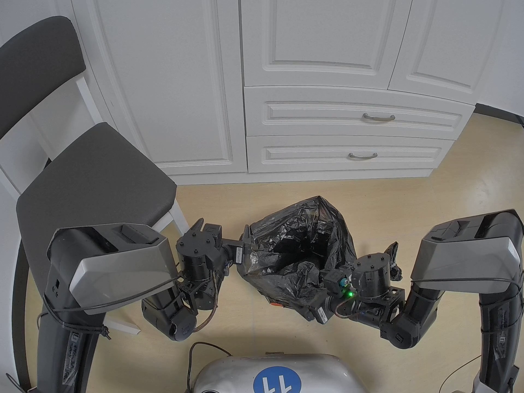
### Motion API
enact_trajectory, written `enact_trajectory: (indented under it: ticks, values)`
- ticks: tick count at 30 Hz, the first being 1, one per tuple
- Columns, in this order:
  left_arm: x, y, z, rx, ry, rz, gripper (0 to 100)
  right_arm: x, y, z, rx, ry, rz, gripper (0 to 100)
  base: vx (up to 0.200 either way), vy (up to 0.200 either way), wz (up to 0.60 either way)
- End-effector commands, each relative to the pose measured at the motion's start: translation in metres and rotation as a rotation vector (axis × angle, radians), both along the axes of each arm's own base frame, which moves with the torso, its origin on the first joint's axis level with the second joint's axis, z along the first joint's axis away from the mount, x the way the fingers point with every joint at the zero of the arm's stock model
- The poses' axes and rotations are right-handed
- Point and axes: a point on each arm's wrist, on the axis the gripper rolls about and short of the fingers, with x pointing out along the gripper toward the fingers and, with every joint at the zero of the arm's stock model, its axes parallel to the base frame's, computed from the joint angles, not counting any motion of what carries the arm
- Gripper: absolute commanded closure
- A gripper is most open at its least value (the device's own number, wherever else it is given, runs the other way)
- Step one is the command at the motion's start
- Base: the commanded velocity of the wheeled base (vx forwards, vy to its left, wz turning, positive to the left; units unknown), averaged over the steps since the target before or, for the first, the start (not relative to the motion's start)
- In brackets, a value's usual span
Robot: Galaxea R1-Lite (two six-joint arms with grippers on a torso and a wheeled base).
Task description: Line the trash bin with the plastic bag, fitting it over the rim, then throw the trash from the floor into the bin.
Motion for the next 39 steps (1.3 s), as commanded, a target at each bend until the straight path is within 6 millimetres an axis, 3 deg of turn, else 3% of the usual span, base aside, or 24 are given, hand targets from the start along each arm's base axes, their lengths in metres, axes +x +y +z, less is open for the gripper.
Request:
enact_trajectory:
  ticks: [1, 5, 9, 14, 30, 39]
  values:
    - [0.000, 0.000, 0.000, -0.002, -0.002, 0.000, 0, 0.018, 0.007, 0.004, 0.052, -0.052, -0.076, 0, 0.000, 0.000, 0.00]
    - [0.000, 0.000, -0.001, 0.000, 0.000, 0.000, 0, 0.041, 0.011, -0.011, 0.034, -0.091, -0.212, 0, 0.000, 0.000, 0.00]
    - [0.001, 0.000, -0.002, 0.001, 0.002, 0.000, 0, 0.048, 0.012, -0.029, 0.008, -0.084, -0.226, 0, 0.000, 0.000, 0.00]
    - [0.001, 0.000, -0.002, 0.001, 0.002, 0.000, 0, 0.059, 0.013, -0.034, 0.003, -0.109, -0.274, 0, 0.000, 0.000, 0.00]
    - [0.001, 0.000, -0.002, 0.002, 0.003, 0.000, 0, 0.019, 0.006, -0.041, -0.104, -0.107, -0.142, 0, 0.000, 0.000, 0.00]
    - [0.001, 0.000, -0.003, 0.001, 0.004, 0.000, 0, 0.020, 0.012, -0.037, -0.074, -0.146, -0.130, 0, 0.000, 0.000, 0.00]
